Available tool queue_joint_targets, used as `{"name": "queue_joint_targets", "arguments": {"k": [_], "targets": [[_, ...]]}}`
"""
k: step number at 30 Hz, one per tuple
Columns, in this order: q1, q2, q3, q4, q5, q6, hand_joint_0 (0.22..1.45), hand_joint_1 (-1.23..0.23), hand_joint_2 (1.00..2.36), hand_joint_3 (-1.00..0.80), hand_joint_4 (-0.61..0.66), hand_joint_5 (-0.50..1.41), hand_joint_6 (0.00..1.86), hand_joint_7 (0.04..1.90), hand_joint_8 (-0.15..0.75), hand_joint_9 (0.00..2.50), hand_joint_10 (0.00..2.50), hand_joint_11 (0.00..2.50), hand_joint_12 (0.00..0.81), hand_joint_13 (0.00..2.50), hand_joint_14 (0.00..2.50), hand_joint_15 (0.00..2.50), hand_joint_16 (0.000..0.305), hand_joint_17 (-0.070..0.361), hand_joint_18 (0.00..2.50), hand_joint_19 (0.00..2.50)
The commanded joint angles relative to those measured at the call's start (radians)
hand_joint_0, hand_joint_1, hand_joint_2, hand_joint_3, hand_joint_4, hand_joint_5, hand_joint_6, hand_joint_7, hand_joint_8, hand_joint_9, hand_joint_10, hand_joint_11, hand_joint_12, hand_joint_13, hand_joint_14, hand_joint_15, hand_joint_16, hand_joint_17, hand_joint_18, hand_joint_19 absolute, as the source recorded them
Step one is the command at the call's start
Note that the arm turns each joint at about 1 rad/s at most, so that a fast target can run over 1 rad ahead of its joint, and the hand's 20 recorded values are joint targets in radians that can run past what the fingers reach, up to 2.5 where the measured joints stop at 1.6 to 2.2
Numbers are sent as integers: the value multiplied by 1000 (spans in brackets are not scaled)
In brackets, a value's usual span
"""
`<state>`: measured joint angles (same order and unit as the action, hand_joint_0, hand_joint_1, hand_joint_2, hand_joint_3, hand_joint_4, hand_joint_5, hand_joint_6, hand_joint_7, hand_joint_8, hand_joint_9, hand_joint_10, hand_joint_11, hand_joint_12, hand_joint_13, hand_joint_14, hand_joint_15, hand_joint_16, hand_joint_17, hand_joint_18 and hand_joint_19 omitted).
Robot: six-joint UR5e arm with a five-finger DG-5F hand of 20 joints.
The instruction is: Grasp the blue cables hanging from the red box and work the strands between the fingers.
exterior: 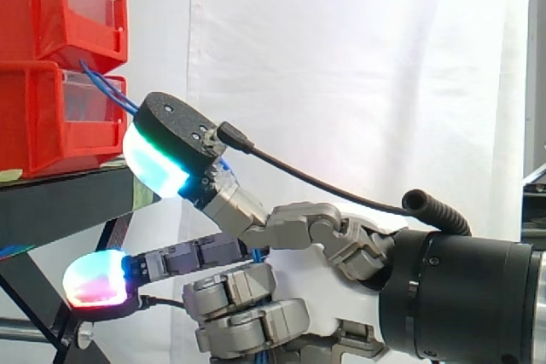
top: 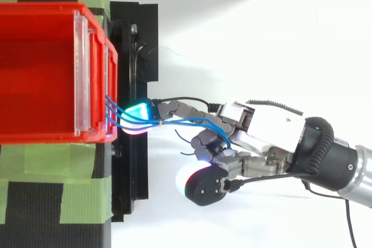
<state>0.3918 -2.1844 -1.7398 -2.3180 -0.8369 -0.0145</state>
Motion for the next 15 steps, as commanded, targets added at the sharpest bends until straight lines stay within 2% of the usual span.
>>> {"name": "queue_joint_targets", "arguments": {"k": [1, 5, 6, 7, 9, 11, 15], "targets": [[-1, 0, 0, -4, -2, 7, 700, -491, 1000, -1000, 323, -99, 8, 753, 426, 927, 2500, 2461, 532, 1276, 2500, 1485, 71, 160, 1476, 945], [-1, 18, 0, -17, -2, 10, 685, -486, 1000, -1000, 359, -42, 8, 763, 479, 1210, 2500, 2500, 653, 1607, 2500, 1707, 82, 184, 1865, 749], [1, 18, 0, -20, -2, 7, 682, -485, 1000, -1000, 377, -25, 8, 762, 490, 1299, 2500, 2500, 684, 1737, 2500, 1741, 243, 183, 1992, 720], [-1, 23, 0, -26, -2, 7, 680, -485, 1000, -1000, 384, -18, 9, 765, 493, 1353, 2500, 2500, 687, 1768, 2500, 1747, 248, 186, 2071, 705], [1, 31, 0, -46, -2, 8, 677, -485, 1000, -1000, 412, 31, 9, 761, 491, 1577, 2500, 2500, 712, 1973, 2500, 1762, 252, 189, 2391, 704], [-1, 35, 0, -60, -2, 8, 674, -490, 1000, -1000, 427, 70, 9, 775, 477, 1693, 2500, 2500, 718, 2063, 2500, 1787, 251, 188, 2500, 681], [1, 35, 0, -72, -2, 10, 668, -495, 1000, -1000, 423, 80, 11, 839, 469, 1789, 2500, 2500, 734, 2148, 2500, 1833, 253, 190, 2500, 696]]}}
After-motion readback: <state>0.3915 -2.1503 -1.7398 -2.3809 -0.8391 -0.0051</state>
